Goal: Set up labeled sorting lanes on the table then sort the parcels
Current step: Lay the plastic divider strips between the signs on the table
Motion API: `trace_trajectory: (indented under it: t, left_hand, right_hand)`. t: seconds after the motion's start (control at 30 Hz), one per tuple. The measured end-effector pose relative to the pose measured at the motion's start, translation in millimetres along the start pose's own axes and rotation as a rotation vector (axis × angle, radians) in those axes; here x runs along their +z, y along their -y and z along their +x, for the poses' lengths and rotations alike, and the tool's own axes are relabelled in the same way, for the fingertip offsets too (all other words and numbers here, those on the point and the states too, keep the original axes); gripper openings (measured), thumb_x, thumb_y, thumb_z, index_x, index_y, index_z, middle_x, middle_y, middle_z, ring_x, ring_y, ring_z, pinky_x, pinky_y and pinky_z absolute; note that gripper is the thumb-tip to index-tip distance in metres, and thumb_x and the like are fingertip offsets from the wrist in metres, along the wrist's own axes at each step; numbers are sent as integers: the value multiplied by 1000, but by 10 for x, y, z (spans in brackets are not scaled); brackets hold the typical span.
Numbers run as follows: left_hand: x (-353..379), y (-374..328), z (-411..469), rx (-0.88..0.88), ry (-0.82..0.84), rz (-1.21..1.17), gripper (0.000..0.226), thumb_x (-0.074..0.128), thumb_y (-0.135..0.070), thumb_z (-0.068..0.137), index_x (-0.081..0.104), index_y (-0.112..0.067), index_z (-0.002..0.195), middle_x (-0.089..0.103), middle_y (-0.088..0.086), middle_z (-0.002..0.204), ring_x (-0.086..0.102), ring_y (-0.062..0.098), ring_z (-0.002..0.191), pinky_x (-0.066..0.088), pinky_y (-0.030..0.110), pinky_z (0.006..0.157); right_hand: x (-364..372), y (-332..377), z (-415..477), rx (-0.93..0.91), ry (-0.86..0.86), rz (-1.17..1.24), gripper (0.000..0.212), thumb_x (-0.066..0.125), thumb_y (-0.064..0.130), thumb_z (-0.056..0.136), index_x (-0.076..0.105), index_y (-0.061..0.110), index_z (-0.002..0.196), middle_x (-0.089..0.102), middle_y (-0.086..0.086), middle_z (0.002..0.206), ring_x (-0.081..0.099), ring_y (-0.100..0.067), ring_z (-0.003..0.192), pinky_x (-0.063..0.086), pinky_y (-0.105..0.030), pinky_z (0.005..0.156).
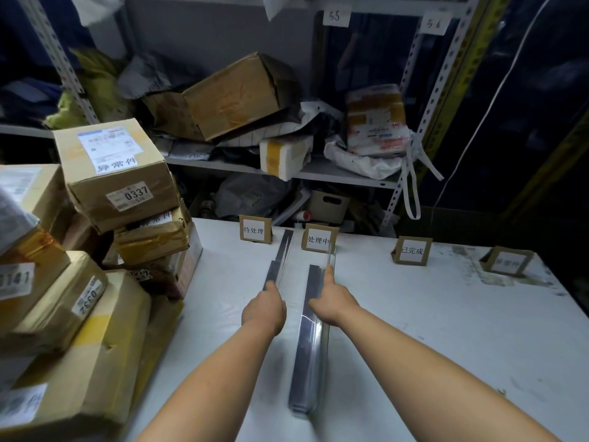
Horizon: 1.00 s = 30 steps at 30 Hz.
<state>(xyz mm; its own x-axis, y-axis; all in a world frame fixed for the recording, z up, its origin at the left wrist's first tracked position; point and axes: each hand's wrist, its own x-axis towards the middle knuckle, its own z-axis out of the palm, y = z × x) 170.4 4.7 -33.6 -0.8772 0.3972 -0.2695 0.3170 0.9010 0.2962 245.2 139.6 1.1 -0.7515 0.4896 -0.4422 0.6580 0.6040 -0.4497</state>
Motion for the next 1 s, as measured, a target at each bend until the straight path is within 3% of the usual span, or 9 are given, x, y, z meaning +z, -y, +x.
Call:
trace_trajectory:
  t: [0.2,0.4,0.6,0.77,0.9,1.0]
  left_hand:
    - [-57,15,16,34,-11,77,35,46,-25,100,38,-14,132,66,8,115,67,28,94,58,38,81]
    - [-129,8,6,104,-102,118,47,46,-30,99,31,-14,140,59,8,122,64,28,99,55,37,75]
    - [-221,-62,29,414,-303,215,38,46,-19,93,48,-16,130,49,4,129,49,23,111,49,33,82]
    - [-164,-227,-31,538,-184,143,36,46,-11,93,53,-16,128,50,3,129,50,23,112,48,33,84]
    - [-100,-338,-76,460,-33,-6,36,45,-17,98,54,-16,132,53,2,132,58,24,109,49,35,85]
    - [-29,-422,-64,424,91,-96,39,49,-20,98,52,-13,137,58,8,134,59,26,116,50,37,98]
  right_hand:
    - [43,34,33,5,-11,-47,103,59,29,92,-17,26,161,59,-16,125,64,-30,99,55,-36,75]
    - [11,28,-9,38,-35,0,104,60,26,93,-20,25,160,57,-10,108,62,-27,90,52,-35,71]
    - [-3,20,-39,66,-25,-16,102,56,10,96,-22,21,160,55,-12,106,59,-25,83,51,-34,67]
    - [32,34,-2,88,-36,-98,99,56,8,96,-18,21,161,58,-16,124,63,-30,97,59,-39,81]
    - [-1,-19,-27,102,-43,-85,97,56,8,96,-15,20,162,55,-17,132,62,-32,105,56,-39,82]
    - [-21,-94,-33,142,-78,-53,95,56,8,96,-12,16,162,53,-19,139,61,-35,114,56,-41,90]
